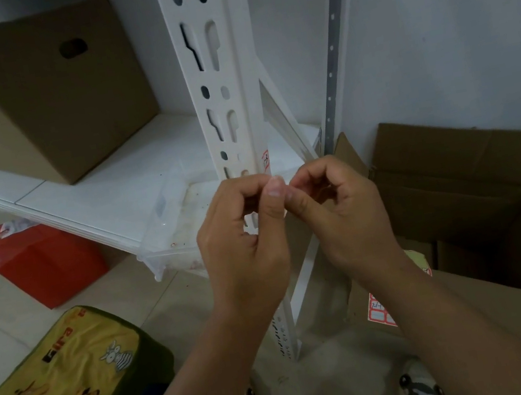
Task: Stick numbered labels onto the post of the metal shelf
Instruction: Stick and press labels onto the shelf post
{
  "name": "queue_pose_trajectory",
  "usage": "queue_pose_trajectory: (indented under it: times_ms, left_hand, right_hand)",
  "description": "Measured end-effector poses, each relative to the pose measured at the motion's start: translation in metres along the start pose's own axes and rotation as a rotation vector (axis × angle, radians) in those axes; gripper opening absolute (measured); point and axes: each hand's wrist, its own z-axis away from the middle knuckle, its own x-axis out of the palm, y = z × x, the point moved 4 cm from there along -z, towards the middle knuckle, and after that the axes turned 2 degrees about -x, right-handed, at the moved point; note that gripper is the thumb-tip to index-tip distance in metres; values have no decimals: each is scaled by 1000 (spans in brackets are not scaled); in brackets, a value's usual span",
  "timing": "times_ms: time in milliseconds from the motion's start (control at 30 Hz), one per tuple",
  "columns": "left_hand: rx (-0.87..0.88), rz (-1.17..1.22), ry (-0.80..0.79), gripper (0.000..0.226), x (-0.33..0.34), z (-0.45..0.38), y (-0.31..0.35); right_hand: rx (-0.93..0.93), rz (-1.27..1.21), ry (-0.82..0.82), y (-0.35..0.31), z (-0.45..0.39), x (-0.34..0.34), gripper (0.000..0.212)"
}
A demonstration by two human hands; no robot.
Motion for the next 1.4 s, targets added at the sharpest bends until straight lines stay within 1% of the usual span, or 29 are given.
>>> queue_pose_trajectory:
  times_ms: [133, 233, 300, 400, 500, 600, 667, 700, 767, 833, 900, 967, 1000, 1033, 1100, 1133, 1167, 1200, 1233, 1300, 1333, 1400]
  left_hand:
    - [-146, 94, 42, 18, -1, -1, -3]
    - [-230, 147, 87, 28, -4, -2, -8]
    - [-291, 159, 132, 37, -10, -6, -14]
    - [-379, 68, 176, 49, -23, -16, -32]
    - [-484, -88, 110, 54, -32, -26, -61]
    - [-579, -237, 54, 42, -34, -34, -93]
    - [-632, -301, 25, 33, -33, -38, -112]
    - [-645, -349, -7, 34, -32, -39, -120]
    - [-633, -490, -101, 45, -28, -41, -130]
    - [-614, -627, -167, 55, -26, -41, -137]
    - [-632, -714, -205, 55, -25, -39, -143]
    - [-631, -791, -255, 43, -22, -37, -148]
    - [-640, -808, -266, 27, -21, -36, -148]
    - [-653, -817, -292, 16, -22, -34, -148]
    - [-662, -846, -325, 55, -22, -31, -150]
    - [-644, -855, -283, 61, -24, -32, -147]
    - [-605, -864, -224, 57, -26, -34, -143]
    - [-571, -845, -152, 47, -27, -36, -137]
    - [-566, -795, -88, 41, -28, -38, -132]
    - [-589, -637, -26, 50, -26, -42, -122]
    - [-581, -553, -13, 46, -22, -43, -117]
    - [-578, -325, 11, 22, -14, -45, -102]
  right_hand:
    - [-40, 58, -2, 3, 1, 3, 35]
    - [-44, 66, -2, 3, 2, 4, 33]
    - [-21, 41, 4, 3, 2, 3, 28]
    - [12, -8, 38, 3, 2, 3, 28]
    - [45, -41, 61, 6, 0, 4, 25]
    - [10, -16, 63, 7, -1, 7, 11]
    - [-45, 30, 65, 7, -1, 11, 10]
    - [-86, 75, 76, 6, -1, 12, 13]
    - [-188, 171, 113, 2, 0, 16, 21]
    - [-285, 240, 139, -2, 1, 18, 25]
    - [-374, 307, 162, -4, 1, 21, 26]
    - [-438, 363, 198, -4, 2, 22, 26]
    - [-457, 380, 213, -4, 3, 22, 26]
    - [-471, 389, 224, -5, 3, 23, 26]
    - [-497, 398, 239, -6, 3, 22, 25]
    - [-509, 402, 241, -6, 3, 22, 24]
    - [-518, 404, 241, -7, 3, 22, 24]
    - [-522, 405, 239, -7, 3, 21, 24]
    - [-524, 408, 238, -7, 3, 21, 23]
    - [-523, 420, 237, -7, 3, 22, 23]
    - [-522, 428, 235, -7, 2, 21, 23]
    - [-523, 442, 225, -8, 1, 20, 23]
